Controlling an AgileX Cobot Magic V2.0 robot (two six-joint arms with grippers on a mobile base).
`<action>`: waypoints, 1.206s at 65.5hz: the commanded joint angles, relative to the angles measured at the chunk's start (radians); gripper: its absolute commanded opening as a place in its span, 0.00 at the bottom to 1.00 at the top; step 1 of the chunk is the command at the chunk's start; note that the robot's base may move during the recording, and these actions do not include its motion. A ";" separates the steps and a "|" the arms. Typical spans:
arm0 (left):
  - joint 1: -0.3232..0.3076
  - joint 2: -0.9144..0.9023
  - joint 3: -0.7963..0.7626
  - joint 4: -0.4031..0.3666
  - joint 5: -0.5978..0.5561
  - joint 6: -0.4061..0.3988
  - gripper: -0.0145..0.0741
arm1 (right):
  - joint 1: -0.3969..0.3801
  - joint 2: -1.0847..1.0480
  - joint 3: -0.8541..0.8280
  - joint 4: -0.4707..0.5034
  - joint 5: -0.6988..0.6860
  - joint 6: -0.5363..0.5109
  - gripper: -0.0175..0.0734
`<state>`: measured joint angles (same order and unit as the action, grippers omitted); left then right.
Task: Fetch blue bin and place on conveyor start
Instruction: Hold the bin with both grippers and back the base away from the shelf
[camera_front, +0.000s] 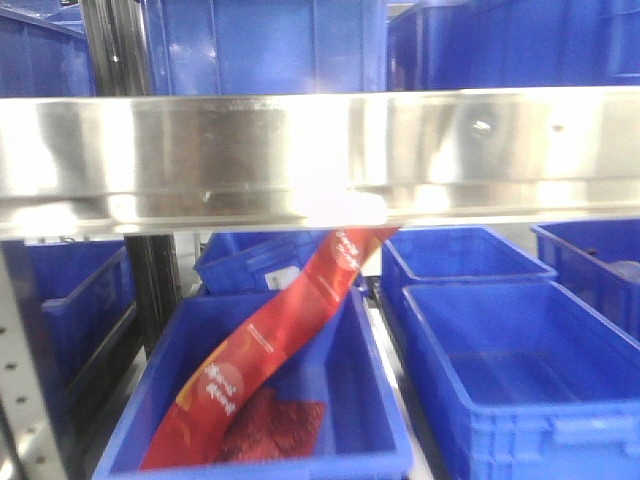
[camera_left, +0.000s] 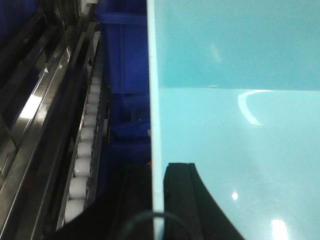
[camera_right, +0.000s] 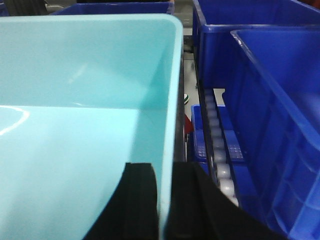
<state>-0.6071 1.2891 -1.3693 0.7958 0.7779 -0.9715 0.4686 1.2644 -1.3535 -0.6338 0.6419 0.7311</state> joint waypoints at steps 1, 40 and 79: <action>-0.003 -0.012 -0.005 0.021 -0.034 -0.003 0.04 | 0.002 -0.015 -0.003 -0.028 -0.075 -0.012 0.01; -0.003 -0.012 -0.005 0.021 -0.034 -0.003 0.04 | 0.002 -0.015 -0.003 -0.028 -0.285 -0.012 0.01; -0.003 -0.012 -0.005 0.023 -0.034 -0.003 0.04 | 0.002 -0.015 -0.003 -0.028 -0.291 -0.012 0.01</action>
<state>-0.6051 1.2769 -1.3693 0.8141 0.8120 -0.9787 0.4605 1.2644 -1.3529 -0.6560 0.4654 0.7311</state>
